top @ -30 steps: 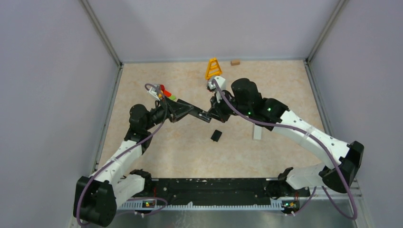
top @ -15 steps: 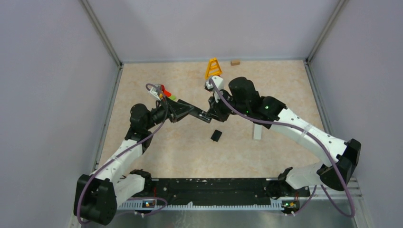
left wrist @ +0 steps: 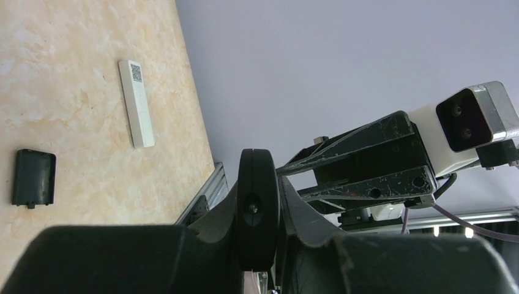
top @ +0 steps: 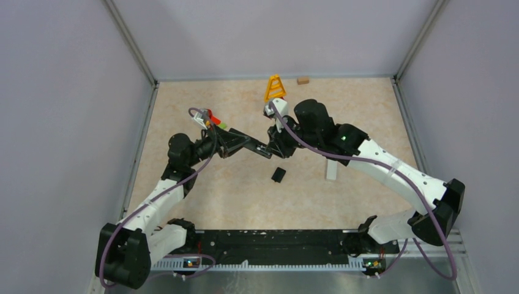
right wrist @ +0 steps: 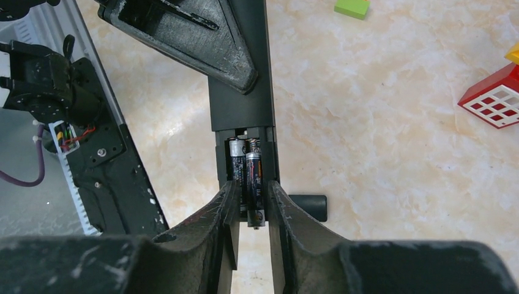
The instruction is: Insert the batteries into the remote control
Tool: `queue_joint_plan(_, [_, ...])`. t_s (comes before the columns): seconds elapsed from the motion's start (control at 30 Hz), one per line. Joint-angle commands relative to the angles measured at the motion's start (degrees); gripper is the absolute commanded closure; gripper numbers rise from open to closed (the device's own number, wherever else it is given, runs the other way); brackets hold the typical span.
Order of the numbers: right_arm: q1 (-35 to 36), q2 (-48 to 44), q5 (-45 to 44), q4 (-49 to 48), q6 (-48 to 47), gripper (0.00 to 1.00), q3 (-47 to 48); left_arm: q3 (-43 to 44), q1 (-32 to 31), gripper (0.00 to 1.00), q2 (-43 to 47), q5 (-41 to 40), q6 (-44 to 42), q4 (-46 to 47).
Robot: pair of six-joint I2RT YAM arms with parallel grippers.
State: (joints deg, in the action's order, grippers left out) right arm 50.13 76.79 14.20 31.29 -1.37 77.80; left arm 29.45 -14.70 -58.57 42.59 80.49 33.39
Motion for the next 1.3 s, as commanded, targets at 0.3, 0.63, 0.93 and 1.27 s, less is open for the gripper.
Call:
queue_joint_plan(0.3, [0.51, -1.99, -2.82, -4.01, 8.35, 0.4, 3.35, 1.7, 0.11, 1.0, 0.62, 0.23, 0.7, 4.58])
queue_joint_plan(0.63, [-2.41, -9.17, -9.85, -15.73, 36.78, 0.23, -5.8, 1.18, 0.11, 1.0, 1.7, -0.11, 5.28, 8.08])
queue_joint_plan(0.93, [-3.82, -20.33, -8.36, -44.78, 62.66, 0.22, -26.79, -0.29, 0.11, 1.0, 1.2, -0.18, 20.2, 17.45])
queue_joint_plan(1.27, [-3.86, -19.48, -6.22, -56.37, 68.11, 0.21, -31.15, 0.07, 0.11, 1.0, 1.37, -2.14, 26.87, 22.14])
